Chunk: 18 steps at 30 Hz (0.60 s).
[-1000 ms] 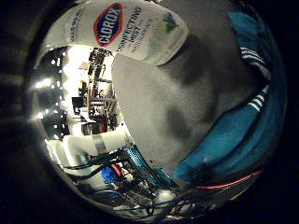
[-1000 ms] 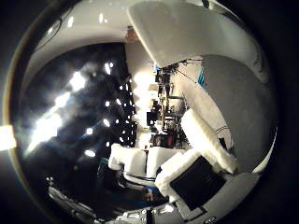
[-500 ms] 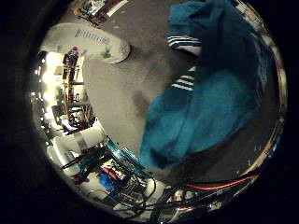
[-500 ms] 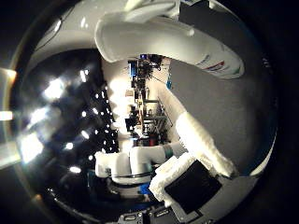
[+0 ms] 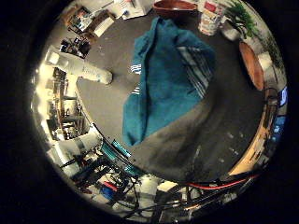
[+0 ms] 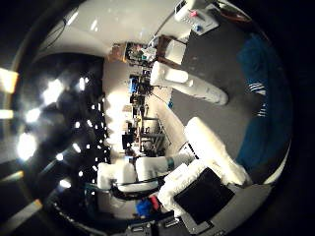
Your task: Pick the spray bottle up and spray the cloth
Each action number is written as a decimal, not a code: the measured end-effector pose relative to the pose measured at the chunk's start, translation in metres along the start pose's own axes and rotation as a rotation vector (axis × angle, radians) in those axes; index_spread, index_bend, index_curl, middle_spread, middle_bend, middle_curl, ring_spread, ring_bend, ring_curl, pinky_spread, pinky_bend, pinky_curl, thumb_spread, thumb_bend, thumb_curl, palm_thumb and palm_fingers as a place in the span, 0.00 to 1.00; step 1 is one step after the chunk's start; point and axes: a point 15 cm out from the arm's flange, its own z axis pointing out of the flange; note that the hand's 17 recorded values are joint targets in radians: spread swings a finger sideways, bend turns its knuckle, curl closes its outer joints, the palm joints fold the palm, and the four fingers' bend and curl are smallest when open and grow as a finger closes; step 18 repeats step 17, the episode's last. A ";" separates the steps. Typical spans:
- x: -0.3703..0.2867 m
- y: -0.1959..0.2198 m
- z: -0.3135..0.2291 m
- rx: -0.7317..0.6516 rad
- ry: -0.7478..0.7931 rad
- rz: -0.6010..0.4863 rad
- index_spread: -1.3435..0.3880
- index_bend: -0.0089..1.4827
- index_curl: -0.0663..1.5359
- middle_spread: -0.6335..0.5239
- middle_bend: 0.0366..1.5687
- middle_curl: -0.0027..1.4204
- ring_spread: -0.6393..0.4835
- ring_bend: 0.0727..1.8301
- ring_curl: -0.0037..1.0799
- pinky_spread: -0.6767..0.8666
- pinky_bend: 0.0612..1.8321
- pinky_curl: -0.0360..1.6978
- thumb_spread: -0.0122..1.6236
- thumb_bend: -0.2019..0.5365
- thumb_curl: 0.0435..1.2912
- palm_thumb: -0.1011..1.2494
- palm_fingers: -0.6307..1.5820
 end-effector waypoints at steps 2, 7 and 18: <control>-0.007 0.007 -0.015 0.020 0.007 -0.004 0.65 0.13 0.27 0.65 0.10 0.22 0.75 0.07 0.23 0.72 0.09 0.19 0.74 0.25 0.36 0.62 0.38; -0.015 0.027 -0.040 0.024 0.005 0.026 0.64 0.14 0.28 0.65 0.09 0.21 0.75 0.06 0.22 0.72 0.09 0.20 0.74 0.25 0.36 0.62 0.37; 0.022 0.103 -0.080 -0.167 0.214 0.159 0.63 0.17 0.29 0.66 0.11 0.22 0.76 0.04 0.15 0.70 0.09 0.20 0.74 0.25 0.34 0.60 0.33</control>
